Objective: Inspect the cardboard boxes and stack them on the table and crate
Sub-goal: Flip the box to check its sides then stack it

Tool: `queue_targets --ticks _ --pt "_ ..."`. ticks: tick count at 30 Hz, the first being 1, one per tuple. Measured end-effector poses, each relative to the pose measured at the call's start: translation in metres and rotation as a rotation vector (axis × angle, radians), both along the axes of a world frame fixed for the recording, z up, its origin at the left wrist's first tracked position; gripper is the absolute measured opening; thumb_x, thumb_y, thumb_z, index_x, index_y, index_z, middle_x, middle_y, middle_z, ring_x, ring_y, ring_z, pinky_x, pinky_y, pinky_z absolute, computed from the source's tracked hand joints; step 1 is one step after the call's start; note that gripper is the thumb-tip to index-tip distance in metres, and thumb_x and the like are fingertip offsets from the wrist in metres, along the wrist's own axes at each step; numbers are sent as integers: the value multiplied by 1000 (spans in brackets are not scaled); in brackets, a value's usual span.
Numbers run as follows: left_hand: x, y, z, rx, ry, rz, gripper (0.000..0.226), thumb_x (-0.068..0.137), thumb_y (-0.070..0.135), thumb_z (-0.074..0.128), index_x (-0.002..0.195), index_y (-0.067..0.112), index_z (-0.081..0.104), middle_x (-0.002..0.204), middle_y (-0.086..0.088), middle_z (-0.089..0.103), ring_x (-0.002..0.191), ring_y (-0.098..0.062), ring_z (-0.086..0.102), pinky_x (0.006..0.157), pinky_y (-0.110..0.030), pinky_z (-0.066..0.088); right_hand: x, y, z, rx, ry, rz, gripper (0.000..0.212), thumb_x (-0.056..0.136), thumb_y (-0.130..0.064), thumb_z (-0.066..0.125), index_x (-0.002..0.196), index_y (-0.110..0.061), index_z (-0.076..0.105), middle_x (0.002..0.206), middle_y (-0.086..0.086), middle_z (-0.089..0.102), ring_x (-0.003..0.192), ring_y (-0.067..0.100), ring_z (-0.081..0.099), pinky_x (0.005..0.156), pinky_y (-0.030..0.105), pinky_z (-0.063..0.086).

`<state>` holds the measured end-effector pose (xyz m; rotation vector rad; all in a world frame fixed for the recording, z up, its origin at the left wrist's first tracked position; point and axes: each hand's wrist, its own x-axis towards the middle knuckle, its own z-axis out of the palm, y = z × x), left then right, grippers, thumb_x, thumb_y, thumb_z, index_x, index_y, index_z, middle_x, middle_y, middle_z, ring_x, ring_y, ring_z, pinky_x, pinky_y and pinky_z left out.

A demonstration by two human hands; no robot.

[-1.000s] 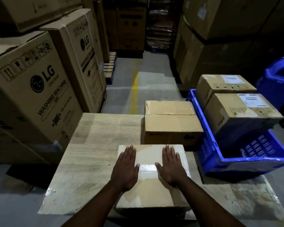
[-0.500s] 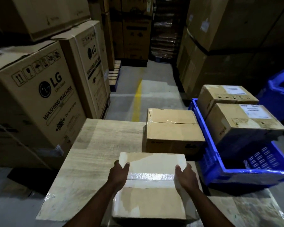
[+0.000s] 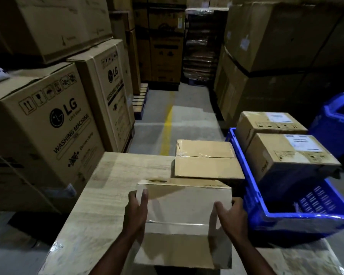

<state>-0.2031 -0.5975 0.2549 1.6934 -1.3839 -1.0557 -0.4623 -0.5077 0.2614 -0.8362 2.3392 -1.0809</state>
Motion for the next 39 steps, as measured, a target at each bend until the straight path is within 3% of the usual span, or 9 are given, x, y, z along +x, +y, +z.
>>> queue_targets --ticks 4,9,13,18,25,27,30,35,39 --pt "-4 -3 9 -19 47 42 45 95 56 38 108 13 48 90 -1 62 76 -13 58 58 -27 41 -1 -2 5 -121 -86 -54 32 94 -40 60 98 -10 50 88 7 60 87 34 60 75 42 48" --pt "-2 8 4 -23 80 95 42 87 57 56 101 18 47 91 1 63 79 -12 61 62 -32 49 -5 3 0 -136 -121 -107 55 92 -62 41 87 -9 53 82 10 59 81 29 55 71 37 39" --pt "2 11 9 -68 113 91 35 88 37 69 112 19 50 102 -4 65 87 -17 63 65 -30 52 -8 8 1 -140 -121 -136 44 94 -48 58 81 -6 55 79 11 61 79 32 58 70 38 42" --pt "7 4 8 -83 119 -34 67 83 34 67 145 25 43 119 5 63 104 -14 62 91 -38 54 -3 9 -2 -152 -103 -98 25 91 -14 63 114 -7 57 107 19 67 96 36 63 74 32 38" --pt "12 6 -13 -35 36 -69 61 74 35 56 135 27 53 112 6 68 101 -18 65 77 -30 52 6 9 -13 -80 -50 48 46 94 -12 59 138 -9 50 124 20 64 110 37 60 79 30 38" --pt "8 2 -11 -48 -42 -82 66 78 31 60 141 22 44 122 -1 64 107 -23 62 81 -30 50 9 4 -10 -68 76 109 56 93 -16 58 145 -6 41 141 21 52 128 35 50 94 33 40" --pt "-2 -8 -10 -266 -343 -143 76 81 25 62 150 12 32 154 -12 37 140 -29 37 112 -40 36 12 -14 -11 -113 444 313 70 88 -35 44 147 2 36 158 21 29 147 33 24 119 40 22" --pt "-28 -32 -1 -409 -725 -493 67 95 40 34 155 15 20 164 -6 11 151 -21 8 119 -33 1 22 -57 -1 84 638 679 81 89 -52 13 156 -8 18 165 12 9 153 24 4 123 37 0" --pt "-33 -36 -4 -378 -888 -556 78 89 50 1 157 12 11 164 -6 9 152 -20 6 121 -37 1 24 -66 -8 169 689 709 79 90 -53 9 157 -12 16 165 8 12 153 21 5 124 40 2"
